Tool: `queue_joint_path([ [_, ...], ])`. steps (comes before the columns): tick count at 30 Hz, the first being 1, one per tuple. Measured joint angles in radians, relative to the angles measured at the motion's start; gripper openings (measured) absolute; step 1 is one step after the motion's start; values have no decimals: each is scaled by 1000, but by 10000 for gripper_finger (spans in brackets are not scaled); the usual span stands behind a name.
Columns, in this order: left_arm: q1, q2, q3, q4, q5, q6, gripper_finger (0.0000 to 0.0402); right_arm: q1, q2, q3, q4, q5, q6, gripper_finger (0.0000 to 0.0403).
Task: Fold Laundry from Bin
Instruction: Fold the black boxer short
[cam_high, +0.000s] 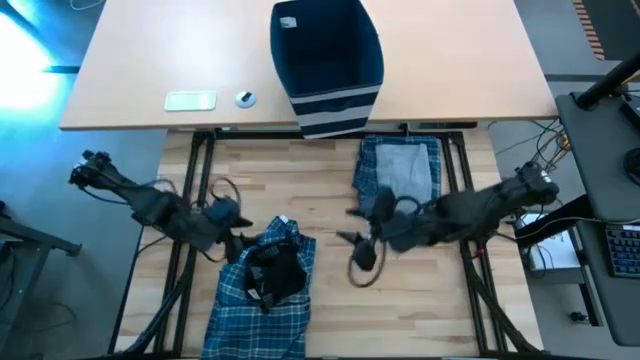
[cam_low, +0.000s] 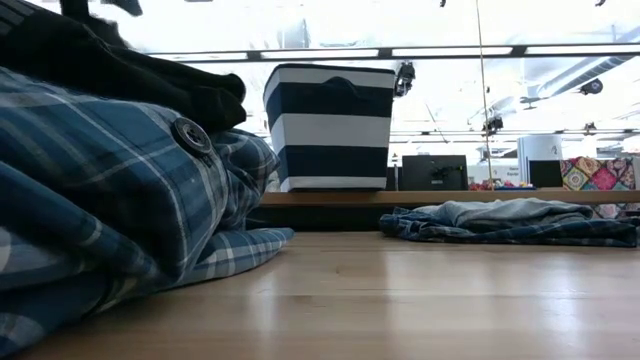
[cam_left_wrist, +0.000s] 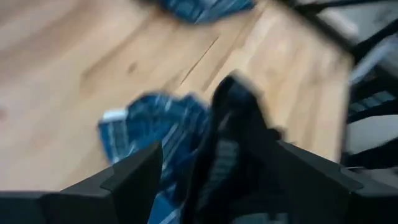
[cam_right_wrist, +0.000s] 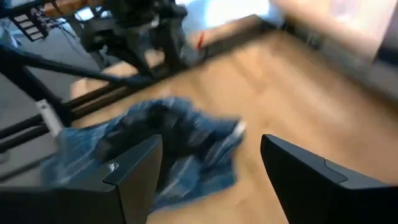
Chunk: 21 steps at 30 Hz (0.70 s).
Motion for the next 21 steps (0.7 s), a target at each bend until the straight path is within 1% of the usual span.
queue_joint_path([
  [3,-12,16,-58,78,58,-24,287,-20,74,-24,1,-47,181,270],
  [5,-25,16,-72,150,99,-26,287,-53,139,-27,3,-78,244,270],
  [8,-57,17,-75,149,108,-88,287,-112,224,-26,71,-176,276,270],
  [10,-79,17,-72,155,115,-122,287,-155,275,-24,148,-236,294,270],
  [13,-109,29,-72,149,197,-176,287,-212,347,-23,262,-324,306,270],
  [15,-133,41,-72,145,246,-221,287,-244,389,-22,310,-413,330,268],
  [17,-161,54,-72,147,283,-252,287,-263,422,-19,344,-499,335,261],
  [21,-225,82,-72,147,316,-325,287,-264,467,-19,434,-594,329,240],
])
